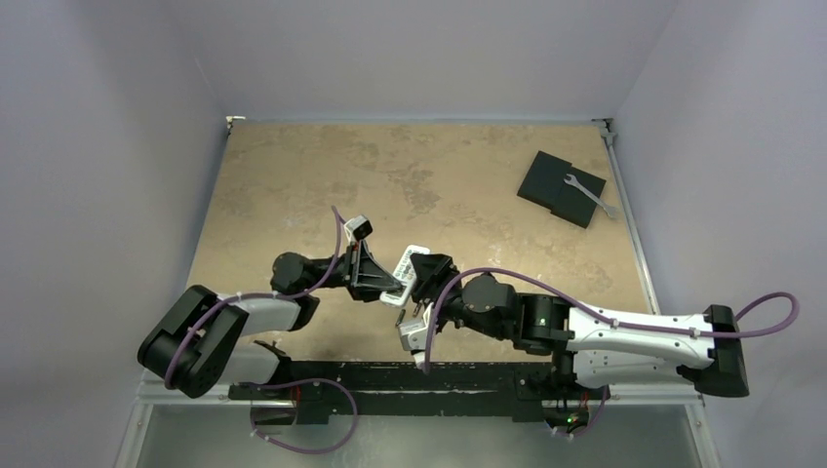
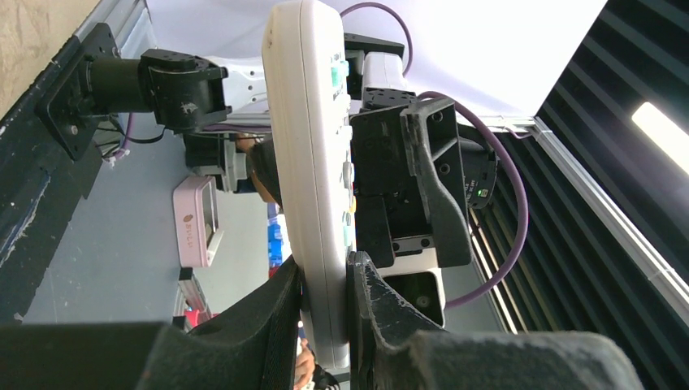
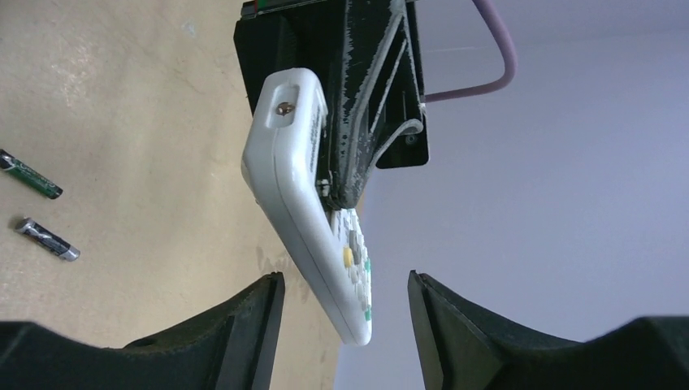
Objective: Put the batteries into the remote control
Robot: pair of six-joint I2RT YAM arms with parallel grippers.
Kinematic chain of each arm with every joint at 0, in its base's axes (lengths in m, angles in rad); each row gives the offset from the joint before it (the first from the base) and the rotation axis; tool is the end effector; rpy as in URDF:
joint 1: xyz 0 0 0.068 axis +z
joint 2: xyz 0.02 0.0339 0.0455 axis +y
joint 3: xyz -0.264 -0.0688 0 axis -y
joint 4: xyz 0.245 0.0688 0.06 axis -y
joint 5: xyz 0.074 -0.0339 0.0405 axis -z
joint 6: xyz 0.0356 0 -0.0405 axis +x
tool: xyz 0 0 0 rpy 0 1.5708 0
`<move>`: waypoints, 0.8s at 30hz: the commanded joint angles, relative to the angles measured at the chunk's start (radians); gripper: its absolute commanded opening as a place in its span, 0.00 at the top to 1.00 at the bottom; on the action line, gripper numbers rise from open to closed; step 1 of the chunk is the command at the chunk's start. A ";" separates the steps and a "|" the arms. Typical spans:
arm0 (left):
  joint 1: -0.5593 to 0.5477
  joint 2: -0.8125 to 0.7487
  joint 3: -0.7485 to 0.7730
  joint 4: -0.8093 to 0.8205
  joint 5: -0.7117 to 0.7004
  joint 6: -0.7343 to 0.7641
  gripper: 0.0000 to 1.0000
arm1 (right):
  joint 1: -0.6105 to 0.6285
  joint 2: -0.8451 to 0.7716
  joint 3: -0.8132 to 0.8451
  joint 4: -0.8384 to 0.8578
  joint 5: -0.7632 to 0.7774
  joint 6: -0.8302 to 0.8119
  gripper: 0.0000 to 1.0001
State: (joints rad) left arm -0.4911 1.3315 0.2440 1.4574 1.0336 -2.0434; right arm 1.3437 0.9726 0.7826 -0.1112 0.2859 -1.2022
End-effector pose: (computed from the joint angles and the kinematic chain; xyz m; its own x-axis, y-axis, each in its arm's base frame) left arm 0.1711 -0.1262 0.2143 -0.9889 0.0122 0.1479 -0.1475 -0.1853 -0.9716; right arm 0.0608 0.2185 0.3122 0.7914 -0.5504 -0.2660 -0.3773 -0.0973 -0.9210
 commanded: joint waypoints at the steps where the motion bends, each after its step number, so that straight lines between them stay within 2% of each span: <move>1: 0.006 -0.029 -0.008 0.321 0.008 -0.021 1.00 | 0.011 0.014 -0.021 0.105 0.077 -0.083 0.37; 14: 0.006 -0.041 -0.007 0.321 0.012 -0.032 1.00 | 0.020 0.069 -0.027 0.189 0.086 -0.102 0.51; 20: 0.006 -0.049 -0.009 0.321 0.011 -0.036 1.00 | 0.020 0.075 -0.030 0.204 0.101 -0.093 0.71; 24: 0.006 -0.049 -0.013 0.321 0.009 -0.035 0.99 | 0.021 0.078 -0.027 0.194 0.116 -0.077 0.91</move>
State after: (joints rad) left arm -0.4847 1.3045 0.2359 1.4624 1.0405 -2.0838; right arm 1.3609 1.0538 0.7494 0.0181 0.3729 -1.2991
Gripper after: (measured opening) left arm 0.208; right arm 0.339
